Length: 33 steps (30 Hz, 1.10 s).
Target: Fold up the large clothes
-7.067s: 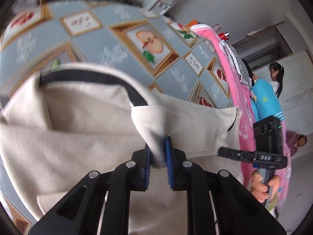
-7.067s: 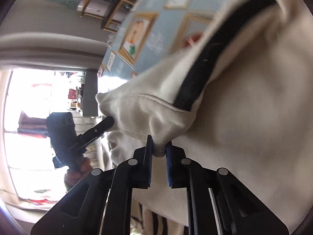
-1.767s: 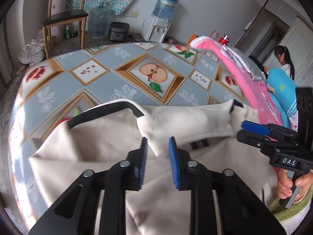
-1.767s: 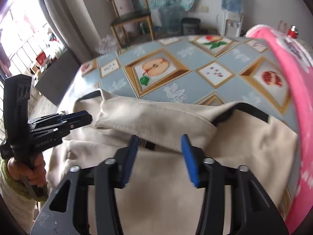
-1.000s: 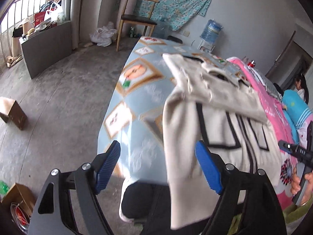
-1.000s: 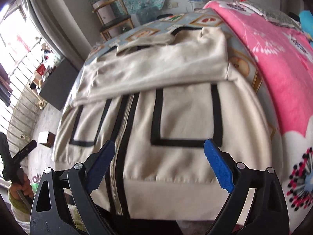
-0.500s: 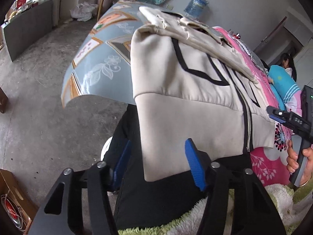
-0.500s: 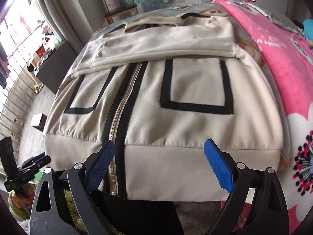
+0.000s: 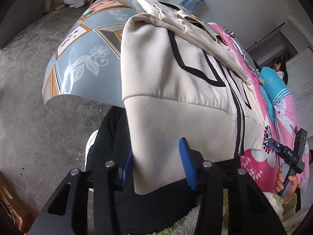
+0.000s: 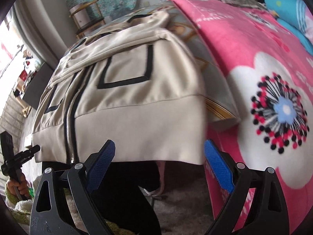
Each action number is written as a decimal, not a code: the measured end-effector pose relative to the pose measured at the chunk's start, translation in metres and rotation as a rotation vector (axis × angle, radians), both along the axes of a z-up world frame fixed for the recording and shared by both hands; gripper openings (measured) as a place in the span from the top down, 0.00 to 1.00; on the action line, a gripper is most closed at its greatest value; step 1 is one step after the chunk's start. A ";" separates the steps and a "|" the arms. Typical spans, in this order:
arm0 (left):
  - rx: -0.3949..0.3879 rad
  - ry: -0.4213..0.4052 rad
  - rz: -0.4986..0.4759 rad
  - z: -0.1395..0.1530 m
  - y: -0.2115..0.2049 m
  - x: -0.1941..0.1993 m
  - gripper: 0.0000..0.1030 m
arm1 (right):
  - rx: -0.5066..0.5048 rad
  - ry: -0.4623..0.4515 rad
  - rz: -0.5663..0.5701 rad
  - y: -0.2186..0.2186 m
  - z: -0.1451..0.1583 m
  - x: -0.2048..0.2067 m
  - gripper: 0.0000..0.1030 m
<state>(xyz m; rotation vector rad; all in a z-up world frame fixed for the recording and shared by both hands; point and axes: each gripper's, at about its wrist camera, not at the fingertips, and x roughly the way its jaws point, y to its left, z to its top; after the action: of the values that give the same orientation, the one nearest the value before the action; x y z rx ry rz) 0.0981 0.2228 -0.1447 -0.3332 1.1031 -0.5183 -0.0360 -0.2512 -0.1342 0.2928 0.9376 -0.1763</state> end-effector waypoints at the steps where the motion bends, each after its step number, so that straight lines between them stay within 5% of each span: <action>1: 0.005 -0.003 -0.001 0.000 0.000 0.000 0.67 | 0.010 -0.006 -0.009 -0.005 -0.001 -0.001 0.14; 7: -0.006 -0.018 0.016 0.007 0.004 -0.004 0.81 | 0.156 -0.005 -0.029 -0.035 -0.015 0.009 0.24; 15: -0.010 0.010 0.024 0.006 0.003 -0.006 0.81 | 0.263 0.045 -0.044 -0.046 -0.041 0.010 0.46; 25: 0.054 0.015 0.003 0.004 -0.004 -0.010 0.82 | 0.199 0.070 -0.035 -0.037 -0.038 0.001 0.91; 28: 0.052 -0.024 -0.021 0.014 -0.005 -0.019 0.91 | 0.164 0.053 -0.032 -0.031 -0.026 -0.005 0.94; 33: -0.059 -0.098 -0.030 0.055 0.003 -0.022 0.94 | 0.112 -0.027 -0.012 -0.021 0.014 -0.010 0.95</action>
<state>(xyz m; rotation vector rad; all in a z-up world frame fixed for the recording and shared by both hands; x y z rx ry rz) 0.0757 0.2261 -0.0900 -0.3394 1.0007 -0.5889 -0.0463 -0.2721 -0.1197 0.4030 0.9210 -0.1308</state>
